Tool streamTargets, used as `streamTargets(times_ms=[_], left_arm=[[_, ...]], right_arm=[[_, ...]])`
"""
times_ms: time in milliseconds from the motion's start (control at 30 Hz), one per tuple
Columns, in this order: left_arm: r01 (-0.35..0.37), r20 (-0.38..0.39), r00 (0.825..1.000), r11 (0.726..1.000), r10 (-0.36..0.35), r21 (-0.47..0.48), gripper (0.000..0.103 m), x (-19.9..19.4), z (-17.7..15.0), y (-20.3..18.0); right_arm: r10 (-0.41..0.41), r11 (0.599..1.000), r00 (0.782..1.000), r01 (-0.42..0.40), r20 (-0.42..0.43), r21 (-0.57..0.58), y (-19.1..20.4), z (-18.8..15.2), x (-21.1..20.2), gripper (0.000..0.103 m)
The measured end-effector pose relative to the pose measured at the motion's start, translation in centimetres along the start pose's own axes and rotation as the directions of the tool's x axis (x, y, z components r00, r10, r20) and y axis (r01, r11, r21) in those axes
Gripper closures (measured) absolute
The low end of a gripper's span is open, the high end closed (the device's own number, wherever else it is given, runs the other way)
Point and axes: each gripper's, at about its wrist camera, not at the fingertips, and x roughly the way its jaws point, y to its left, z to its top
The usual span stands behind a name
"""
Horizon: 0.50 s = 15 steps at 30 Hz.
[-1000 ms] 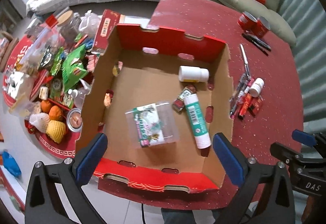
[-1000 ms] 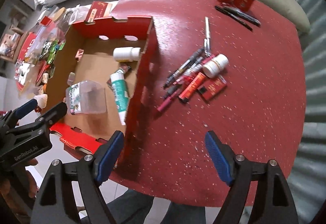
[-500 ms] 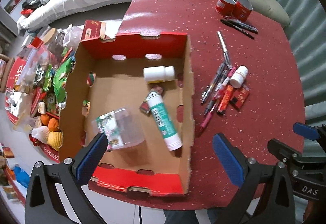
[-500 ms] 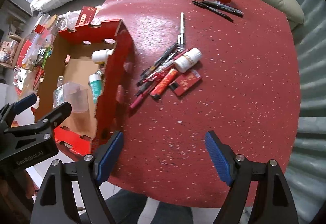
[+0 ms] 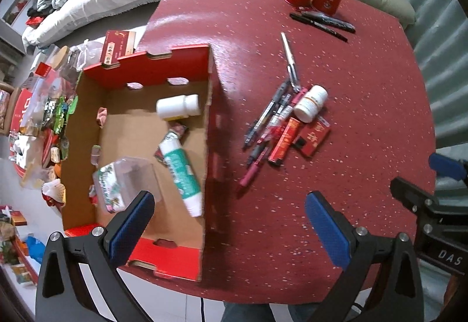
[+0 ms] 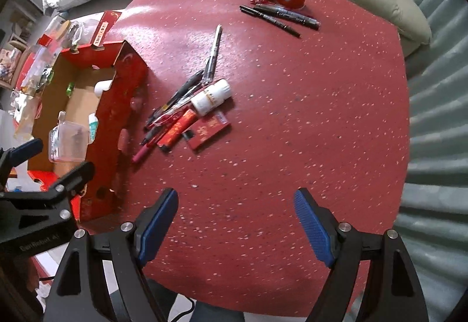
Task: Organize rigid objects
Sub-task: 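Withdraw both open grippers from the cardboard box toward the pens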
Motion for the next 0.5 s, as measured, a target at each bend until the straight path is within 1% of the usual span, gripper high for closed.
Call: streamTargets(times_ms=[167,367,467,500], left_arm=[[-0.005,-0.013,1.000,1.000,0.005,0.003,0.000,0.1,0.2,-1.9],[-0.010,-0.019,1.000,1.000,0.010,0.000,0.000,0.3,0.3,-3.1],[0.008,-0.024,1.000,1.000,-0.008,-0.004,0.000,1.1,0.3,-3.4],[0.036,-0.030,0.999,0.999,-0.036,-0.006,0.000,1.7,0.4,-3.4]], right_arm=[[0.006,1.000,1.000,-0.006,0.003,-0.004,-1.7,0.2,-0.2,0.020],[0.017,1.000,1.000,-0.017,0.000,-0.013,-2.8,0.2,0.0,0.020],[0.027,1.000,0.999,-0.027,-0.018,0.009,-4.0,-0.1,0.6,0.020],[0.030,0.999,0.999,-0.030,-0.026,0.019,-4.4,-0.2,0.8,0.020]])
